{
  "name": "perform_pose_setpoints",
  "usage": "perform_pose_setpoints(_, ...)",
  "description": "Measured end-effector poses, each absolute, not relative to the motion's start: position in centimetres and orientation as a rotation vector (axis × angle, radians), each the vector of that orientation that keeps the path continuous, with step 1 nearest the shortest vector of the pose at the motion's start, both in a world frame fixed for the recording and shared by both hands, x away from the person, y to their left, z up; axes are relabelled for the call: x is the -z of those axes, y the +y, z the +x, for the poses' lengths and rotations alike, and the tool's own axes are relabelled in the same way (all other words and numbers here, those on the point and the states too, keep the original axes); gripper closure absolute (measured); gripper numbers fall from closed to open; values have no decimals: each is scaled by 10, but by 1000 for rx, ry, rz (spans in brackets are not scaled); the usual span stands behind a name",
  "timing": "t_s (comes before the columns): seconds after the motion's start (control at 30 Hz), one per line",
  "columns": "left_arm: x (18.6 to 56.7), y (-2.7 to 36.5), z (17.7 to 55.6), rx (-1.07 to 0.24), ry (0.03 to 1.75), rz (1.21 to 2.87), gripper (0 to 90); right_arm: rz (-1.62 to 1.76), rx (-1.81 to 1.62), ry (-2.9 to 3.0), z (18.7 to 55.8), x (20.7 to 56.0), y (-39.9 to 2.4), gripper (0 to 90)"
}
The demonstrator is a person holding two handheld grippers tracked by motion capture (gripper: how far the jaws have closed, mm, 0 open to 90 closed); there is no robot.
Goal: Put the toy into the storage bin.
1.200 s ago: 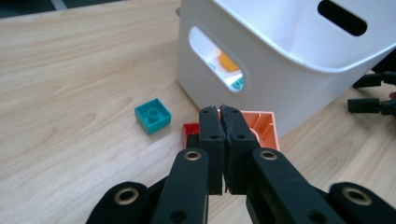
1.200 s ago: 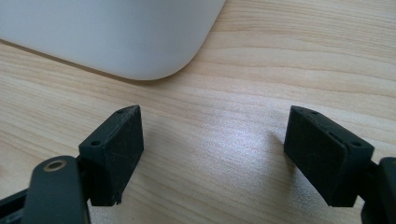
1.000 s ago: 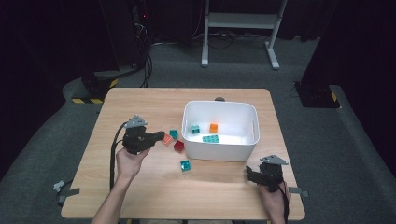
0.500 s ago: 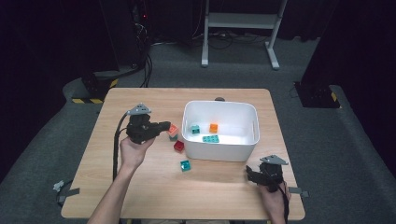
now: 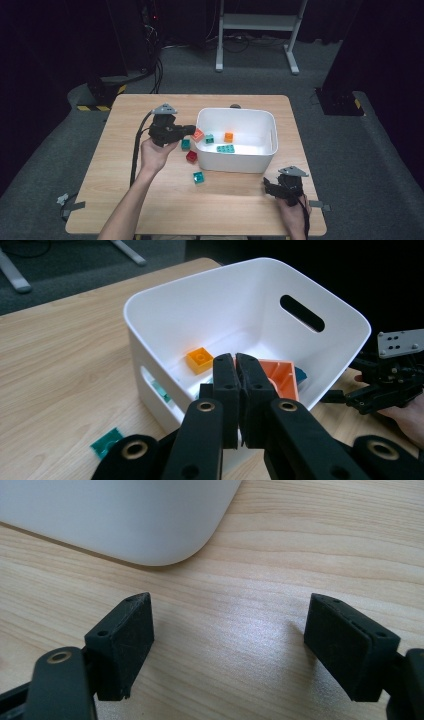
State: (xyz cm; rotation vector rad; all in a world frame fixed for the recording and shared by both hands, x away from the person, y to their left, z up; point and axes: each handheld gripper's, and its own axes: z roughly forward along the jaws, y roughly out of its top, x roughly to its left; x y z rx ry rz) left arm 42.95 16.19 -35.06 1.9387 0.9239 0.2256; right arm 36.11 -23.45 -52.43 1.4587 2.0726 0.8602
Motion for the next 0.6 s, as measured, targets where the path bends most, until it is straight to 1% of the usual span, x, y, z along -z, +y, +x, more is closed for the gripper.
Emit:
perform_pose_setpoints(0.27, 354, 132, 442, -218, 886, 1981, 866, 1458, -860, 2073, 361, 524, -235, 202)
perform_pose_setpoints(0.6, 364, 107, 450, -212, 883, 2041, 867, 1458, -860, 2073, 361, 524, -235, 203)
